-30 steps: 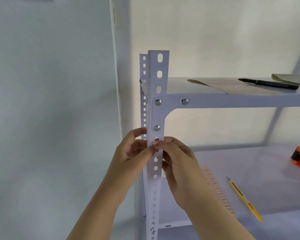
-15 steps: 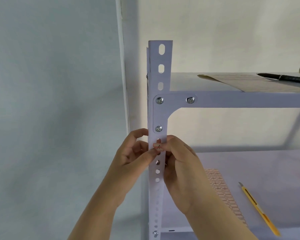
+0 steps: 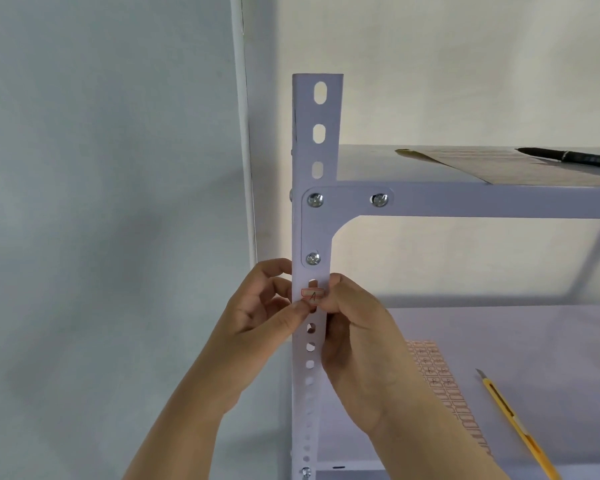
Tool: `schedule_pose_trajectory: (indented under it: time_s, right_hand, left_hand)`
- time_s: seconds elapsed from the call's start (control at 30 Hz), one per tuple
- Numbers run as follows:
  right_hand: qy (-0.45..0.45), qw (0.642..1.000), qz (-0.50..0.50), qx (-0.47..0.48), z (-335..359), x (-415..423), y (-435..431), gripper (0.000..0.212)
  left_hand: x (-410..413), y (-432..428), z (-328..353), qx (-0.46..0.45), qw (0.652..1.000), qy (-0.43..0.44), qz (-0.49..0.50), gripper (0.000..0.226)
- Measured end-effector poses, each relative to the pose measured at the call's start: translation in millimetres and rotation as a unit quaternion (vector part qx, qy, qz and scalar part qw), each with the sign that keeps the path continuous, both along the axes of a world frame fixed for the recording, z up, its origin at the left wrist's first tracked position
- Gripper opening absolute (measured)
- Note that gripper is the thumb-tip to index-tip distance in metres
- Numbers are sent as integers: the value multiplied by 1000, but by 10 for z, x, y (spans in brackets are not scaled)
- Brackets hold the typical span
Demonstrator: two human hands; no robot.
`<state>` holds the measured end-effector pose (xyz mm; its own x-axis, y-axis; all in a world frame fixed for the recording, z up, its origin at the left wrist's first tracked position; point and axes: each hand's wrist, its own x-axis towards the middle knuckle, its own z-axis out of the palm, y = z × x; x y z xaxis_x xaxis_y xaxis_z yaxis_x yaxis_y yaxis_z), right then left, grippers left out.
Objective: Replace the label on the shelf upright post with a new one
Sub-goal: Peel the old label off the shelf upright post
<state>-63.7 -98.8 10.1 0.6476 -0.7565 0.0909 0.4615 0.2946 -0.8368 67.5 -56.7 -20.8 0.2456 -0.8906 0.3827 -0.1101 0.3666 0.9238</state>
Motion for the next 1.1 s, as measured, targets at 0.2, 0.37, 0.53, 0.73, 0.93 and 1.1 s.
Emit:
schedule_pose_trajectory:
  time_s: [0.2,0.37,0.53,0.73,0.93,1.1]
  right_hand:
    - [-5,1000,-2,10,14,-19,9,24]
    - [-5,1000,-3,15,17,-29,18,14]
    - [-2,1000,9,11,21,-32,6,19]
    - [0,1000,9,4,19,-20,-18,15]
    - [5,1000,-3,8,-32,1,-66,23]
    - [-6,1000,-5,10,-45,-24,-40,13]
  left_hand:
    - [16,-1,-19,6,1000,-4,2,37]
    - [10,-14,-36,2,1000,-7,0,35]
    - [11,-17,-43,0,1000,2,0,34]
    - [34,-19,-30,7,1000,8,2,34]
    - [18,-32,-35,5,1000,15,4,32]
    - [38,-29,-45,3,1000,23,1,33]
